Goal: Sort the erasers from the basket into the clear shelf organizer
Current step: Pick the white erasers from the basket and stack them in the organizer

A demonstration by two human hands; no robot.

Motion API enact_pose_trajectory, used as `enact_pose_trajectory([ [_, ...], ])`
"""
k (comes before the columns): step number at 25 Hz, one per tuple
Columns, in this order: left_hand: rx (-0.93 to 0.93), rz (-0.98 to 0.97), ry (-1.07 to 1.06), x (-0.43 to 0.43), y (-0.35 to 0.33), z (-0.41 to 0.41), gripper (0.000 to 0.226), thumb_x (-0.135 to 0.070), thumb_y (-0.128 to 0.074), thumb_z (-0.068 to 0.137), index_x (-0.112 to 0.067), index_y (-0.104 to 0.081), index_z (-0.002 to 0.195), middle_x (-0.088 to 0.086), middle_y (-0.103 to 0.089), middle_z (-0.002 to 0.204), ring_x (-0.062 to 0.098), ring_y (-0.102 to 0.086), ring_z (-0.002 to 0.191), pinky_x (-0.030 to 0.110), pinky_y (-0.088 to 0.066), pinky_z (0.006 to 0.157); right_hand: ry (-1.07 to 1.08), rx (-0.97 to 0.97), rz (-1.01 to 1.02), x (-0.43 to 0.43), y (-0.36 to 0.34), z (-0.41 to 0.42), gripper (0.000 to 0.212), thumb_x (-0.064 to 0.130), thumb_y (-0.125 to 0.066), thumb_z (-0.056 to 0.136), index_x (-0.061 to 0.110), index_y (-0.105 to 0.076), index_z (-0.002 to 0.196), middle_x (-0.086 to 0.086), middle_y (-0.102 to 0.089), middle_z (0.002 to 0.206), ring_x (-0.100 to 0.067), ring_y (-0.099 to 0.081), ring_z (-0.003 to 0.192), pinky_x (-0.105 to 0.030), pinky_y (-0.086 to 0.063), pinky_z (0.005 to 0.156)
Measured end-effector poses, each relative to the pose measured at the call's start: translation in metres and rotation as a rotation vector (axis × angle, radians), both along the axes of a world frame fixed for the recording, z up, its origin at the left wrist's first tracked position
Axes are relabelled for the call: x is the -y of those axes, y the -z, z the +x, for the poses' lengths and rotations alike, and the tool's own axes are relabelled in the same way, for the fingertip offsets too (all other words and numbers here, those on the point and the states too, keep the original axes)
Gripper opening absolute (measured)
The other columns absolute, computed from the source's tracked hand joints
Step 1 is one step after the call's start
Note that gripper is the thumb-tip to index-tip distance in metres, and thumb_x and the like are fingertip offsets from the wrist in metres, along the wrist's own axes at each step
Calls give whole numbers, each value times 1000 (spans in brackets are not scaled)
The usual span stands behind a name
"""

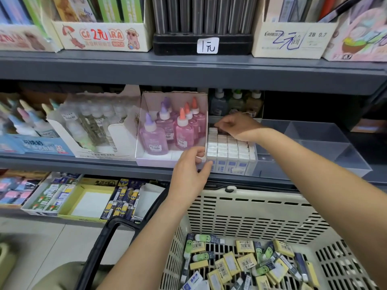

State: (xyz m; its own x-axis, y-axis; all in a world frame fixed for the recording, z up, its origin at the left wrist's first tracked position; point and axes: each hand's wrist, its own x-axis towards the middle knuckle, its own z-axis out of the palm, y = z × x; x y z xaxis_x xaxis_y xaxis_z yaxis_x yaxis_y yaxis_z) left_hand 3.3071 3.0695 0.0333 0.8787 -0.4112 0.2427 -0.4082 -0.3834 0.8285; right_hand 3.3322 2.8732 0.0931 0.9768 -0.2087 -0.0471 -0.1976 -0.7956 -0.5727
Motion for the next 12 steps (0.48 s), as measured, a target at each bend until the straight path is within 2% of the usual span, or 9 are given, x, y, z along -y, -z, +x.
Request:
enact_pose_trajectory([
  [2, -10, -75, -13, -5, -6, -5, 28, -23, -61, 87, -24, -55, 115, -12, -54, 104, 5, -56, 92, 19, -45, 81, 39, 45, 67, -2, -11, -16, 29, 26, -45, 97, 19, -62, 120, 0, -62, 123, -13, -56, 110, -26, -41, 97],
  [4, -19, -116, -37, -11, -16, -17, 22, -23, -61, 87, -26, -56, 108, -13, -56, 101, 4, -56, 91, 21, -47, 81, 57, 168, 153, -7, -18, -51, 26, 22, -49, 95, 19, -63, 117, 2, -65, 117, -13, -58, 112, -28, -43, 100],
  [6, -39, -80, -13, -25, -24, -37, 14, -25, -62, 86, -27, -59, 100, -15, -61, 93, -1, -57, 85, 15, -46, 77, 24, 274, 256, -20, -12, -105, 19, 23, -52, 92, 30, -64, 105, 16, -69, 98, -1, -64, 97, -16, -47, 88],
  [7, -47, -33, 21, -36, -25, -48, 12, -26, -63, 85, -26, -61, 97, -16, -62, 89, -3, -57, 82, 11, -45, 75, -2, 262, 299, -29, -4, -133, 16, 27, -54, 90, 38, -63, 99, 22, -69, 88, 7, -63, 89, -8, -47, 80],
  [8, -53, 26, 66, -49, -26, -59, 12, -25, -63, 84, -25, -62, 96, -17, -62, 87, -4, -57, 81, 7, -43, 74, -31, 198, 321, -38, 10, -158, 15, 32, -55, 88, 44, -60, 95, 27, -68, 84, 11, -62, 86, -4, -46, 75],
  [10, -94, 142, 171, -76, -24, -82, 13, -25, -64, 84, -26, -62, 96, -15, -63, 88, -5, -57, 83, 7, -43, 74, -76, -19, 322, -56, 48, -200, 16, 40, -53, 86, 48, -57, 99, 29, -64, 93, 12, -60, 88, -8, -48, 78],
  [12, -162, 237, 252, -98, -19, -103, 16, -24, -63, 85, -25, -61, 101, -11, -62, 94, -2, -57, 85, 14, -46, 76, -130, -196, 280, -75, 94, -226, 20, 35, -54, 90, 37, -60, 110, 22, -61, 104, 8, -57, 90, -12, -48, 81],
])
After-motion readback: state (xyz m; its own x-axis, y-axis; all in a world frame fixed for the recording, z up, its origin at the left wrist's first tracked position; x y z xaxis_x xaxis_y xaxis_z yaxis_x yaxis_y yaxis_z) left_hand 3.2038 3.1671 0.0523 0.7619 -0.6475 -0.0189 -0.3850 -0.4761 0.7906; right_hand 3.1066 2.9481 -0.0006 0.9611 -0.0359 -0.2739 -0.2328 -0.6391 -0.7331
